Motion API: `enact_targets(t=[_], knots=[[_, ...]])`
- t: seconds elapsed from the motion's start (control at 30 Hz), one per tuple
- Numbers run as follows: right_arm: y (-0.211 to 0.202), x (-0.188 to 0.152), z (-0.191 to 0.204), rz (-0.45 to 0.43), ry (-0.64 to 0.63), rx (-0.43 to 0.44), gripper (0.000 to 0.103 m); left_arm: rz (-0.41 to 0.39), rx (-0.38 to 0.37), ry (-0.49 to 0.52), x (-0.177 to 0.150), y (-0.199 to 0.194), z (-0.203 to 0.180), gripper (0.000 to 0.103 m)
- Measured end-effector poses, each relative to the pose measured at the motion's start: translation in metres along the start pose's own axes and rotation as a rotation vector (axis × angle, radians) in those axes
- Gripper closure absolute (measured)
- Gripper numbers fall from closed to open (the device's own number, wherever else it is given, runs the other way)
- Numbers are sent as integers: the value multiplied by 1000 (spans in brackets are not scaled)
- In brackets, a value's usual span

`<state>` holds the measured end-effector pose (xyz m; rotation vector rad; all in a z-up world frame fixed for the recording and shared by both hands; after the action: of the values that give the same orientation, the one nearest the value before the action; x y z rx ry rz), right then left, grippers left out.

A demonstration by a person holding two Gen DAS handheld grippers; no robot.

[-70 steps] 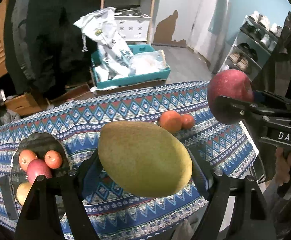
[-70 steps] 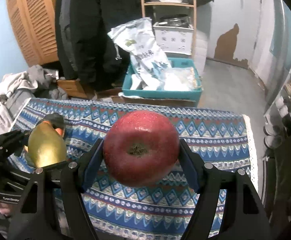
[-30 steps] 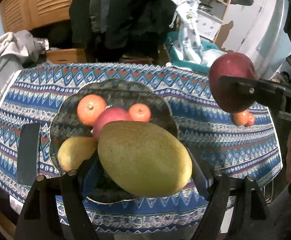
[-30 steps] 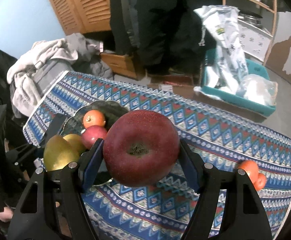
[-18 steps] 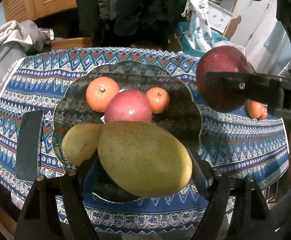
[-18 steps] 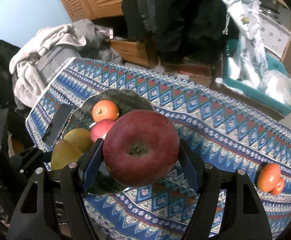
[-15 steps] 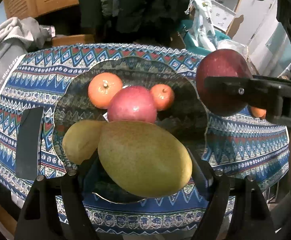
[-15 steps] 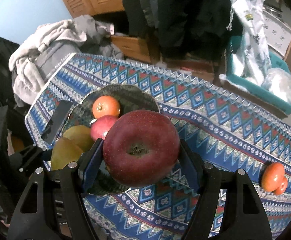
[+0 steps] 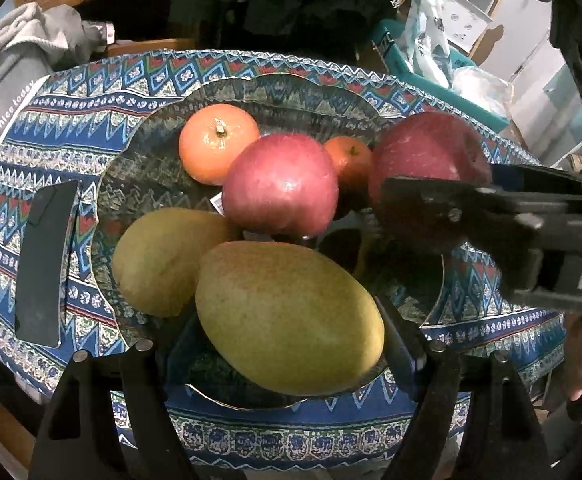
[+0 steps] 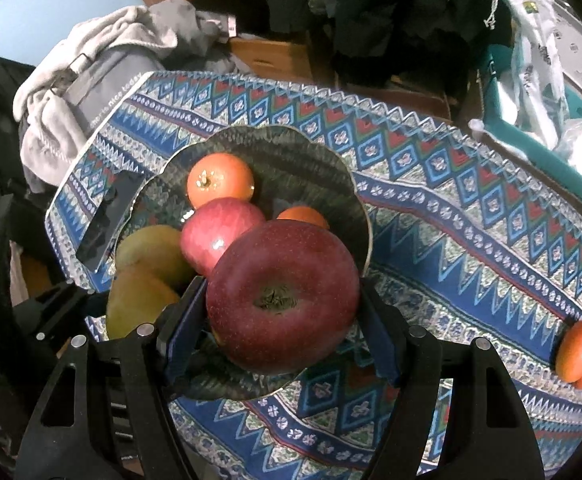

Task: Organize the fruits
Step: 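Lower the mango and red apple into the glass bowl and open both tools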

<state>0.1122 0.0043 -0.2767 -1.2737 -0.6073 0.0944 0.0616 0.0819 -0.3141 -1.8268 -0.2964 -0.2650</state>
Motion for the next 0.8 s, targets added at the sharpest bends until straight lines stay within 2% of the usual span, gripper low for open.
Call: enact_targets(t=[0.2, 0.33, 0.43, 0.8], knots=[[13, -3, 4, 30, -5, 1, 30, 73, -8, -48, -8, 14, 6, 21], [17, -5, 5, 39, -1, 7, 30, 77, -14, -73, -8, 14, 10, 21], [8, 1, 6, 12, 15, 44, 31, 44, -14, -78, -5, 6, 10, 22], [-20, 8, -4, -51, 23, -4, 31, -43, 12, -49, 6, -27, 5, 21]])
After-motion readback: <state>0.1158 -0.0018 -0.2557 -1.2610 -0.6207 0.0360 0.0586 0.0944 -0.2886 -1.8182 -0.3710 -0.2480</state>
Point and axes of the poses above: each gripper's, at about its wrist camera, not at the fingertips, and y roughly the way its jaws point, z to its left, x to its top, the point moved 7 cm from there along y, roughly the way its jaws point, and after that the axes turned 7 degrees about -x, right-handed, at the moved point
